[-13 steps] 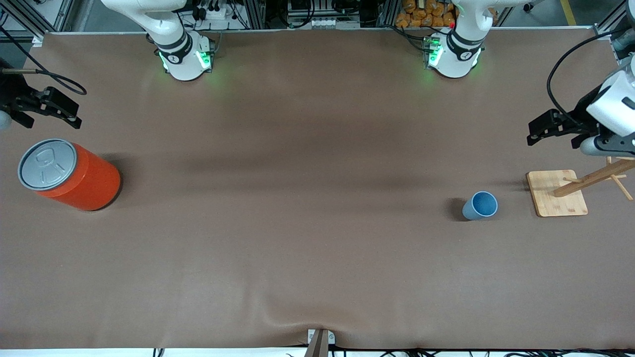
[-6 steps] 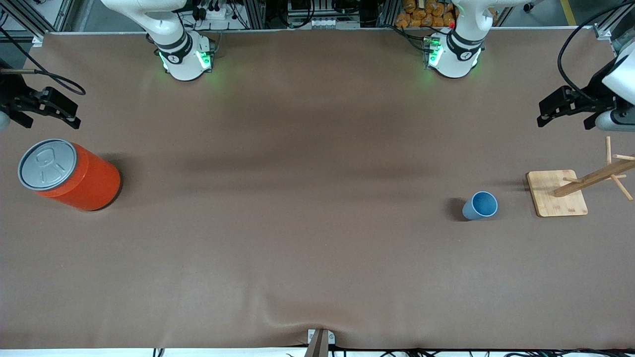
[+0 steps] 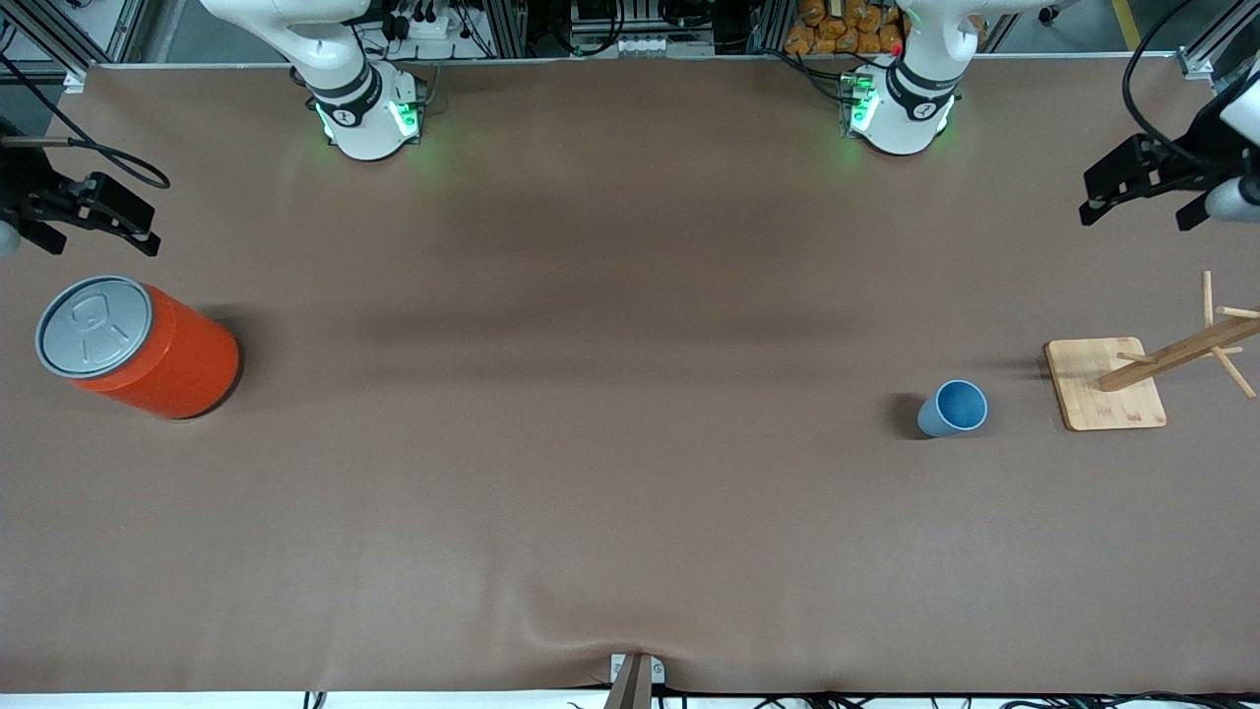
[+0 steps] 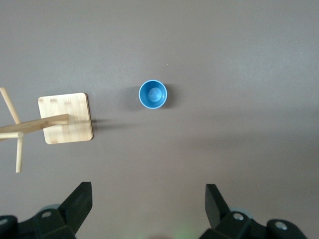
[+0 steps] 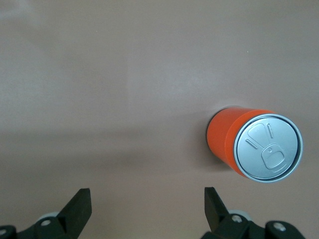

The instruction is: Flip cup

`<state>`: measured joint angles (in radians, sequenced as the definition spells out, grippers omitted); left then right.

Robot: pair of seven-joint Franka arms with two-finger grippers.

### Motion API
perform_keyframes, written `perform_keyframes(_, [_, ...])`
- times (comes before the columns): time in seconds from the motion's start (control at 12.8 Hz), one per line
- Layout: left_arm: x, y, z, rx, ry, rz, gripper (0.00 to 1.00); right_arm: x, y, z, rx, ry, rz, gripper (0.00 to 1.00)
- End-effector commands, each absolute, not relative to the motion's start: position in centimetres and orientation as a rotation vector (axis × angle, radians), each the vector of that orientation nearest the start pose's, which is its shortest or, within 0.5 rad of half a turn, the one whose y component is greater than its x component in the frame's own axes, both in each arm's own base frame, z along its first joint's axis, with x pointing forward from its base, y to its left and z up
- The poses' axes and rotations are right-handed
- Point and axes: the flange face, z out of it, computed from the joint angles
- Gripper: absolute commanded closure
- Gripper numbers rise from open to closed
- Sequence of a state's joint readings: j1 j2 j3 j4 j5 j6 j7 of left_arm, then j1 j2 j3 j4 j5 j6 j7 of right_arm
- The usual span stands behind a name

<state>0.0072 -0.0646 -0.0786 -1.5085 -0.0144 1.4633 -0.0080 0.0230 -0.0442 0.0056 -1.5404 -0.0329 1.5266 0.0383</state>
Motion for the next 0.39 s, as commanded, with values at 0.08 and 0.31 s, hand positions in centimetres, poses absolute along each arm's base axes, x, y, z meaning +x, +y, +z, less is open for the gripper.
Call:
perform_keyframes(0.08, [52.15,-2.85,68.52,-3.118,0.046,-0.008,0.00,53.06,0.93,66.47,-3.155,0.016,-0.056,0.00])
perform_keyframes(0.31, [52.05,-2.93,68.90,-3.092,0.048,-0.015,0.00,53.06,0.92,66.47,-3.155,0.016,-0.056,0.00])
